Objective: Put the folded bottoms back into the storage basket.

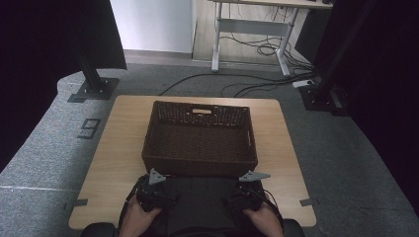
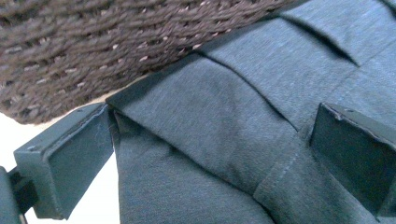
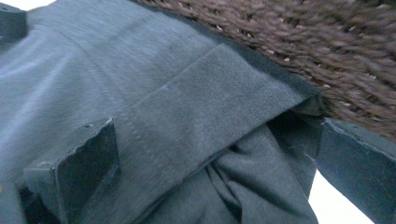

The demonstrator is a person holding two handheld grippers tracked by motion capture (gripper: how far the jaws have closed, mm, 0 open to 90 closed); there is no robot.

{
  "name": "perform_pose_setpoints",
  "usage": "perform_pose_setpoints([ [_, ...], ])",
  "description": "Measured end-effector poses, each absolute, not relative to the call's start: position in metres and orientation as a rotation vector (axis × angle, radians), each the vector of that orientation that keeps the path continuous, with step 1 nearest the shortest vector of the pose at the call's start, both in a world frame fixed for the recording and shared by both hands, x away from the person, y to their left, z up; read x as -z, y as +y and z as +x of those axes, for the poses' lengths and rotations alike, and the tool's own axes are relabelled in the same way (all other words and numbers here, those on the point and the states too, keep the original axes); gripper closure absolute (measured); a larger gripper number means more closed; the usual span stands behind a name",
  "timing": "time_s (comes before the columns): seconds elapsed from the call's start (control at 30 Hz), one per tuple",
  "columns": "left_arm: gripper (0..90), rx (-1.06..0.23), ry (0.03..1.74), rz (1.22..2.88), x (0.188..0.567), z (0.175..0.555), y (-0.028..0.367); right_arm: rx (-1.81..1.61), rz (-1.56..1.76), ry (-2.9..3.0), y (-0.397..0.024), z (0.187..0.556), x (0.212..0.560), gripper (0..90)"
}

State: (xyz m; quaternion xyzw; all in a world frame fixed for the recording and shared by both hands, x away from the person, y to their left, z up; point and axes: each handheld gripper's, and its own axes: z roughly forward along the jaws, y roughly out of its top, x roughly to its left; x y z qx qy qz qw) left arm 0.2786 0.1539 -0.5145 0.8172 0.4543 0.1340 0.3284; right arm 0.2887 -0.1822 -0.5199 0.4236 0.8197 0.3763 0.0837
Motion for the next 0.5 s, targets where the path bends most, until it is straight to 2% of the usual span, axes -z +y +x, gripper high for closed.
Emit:
perform_pose_setpoints([
  [0.23, 0.0, -0.312, 1.25, 2.171, 0.525, 0.284, 0.151, -1.111, 1.362, 2.433, -0.182, 0.297, 0.53, 0.0],
  [0.5, 0.0, -0.219, 1.323, 2.116, 0.533, 0.29, 0.158, -1.077, 1.402, 2.446, -0.181, 0.304, 0.539, 0.0],
])
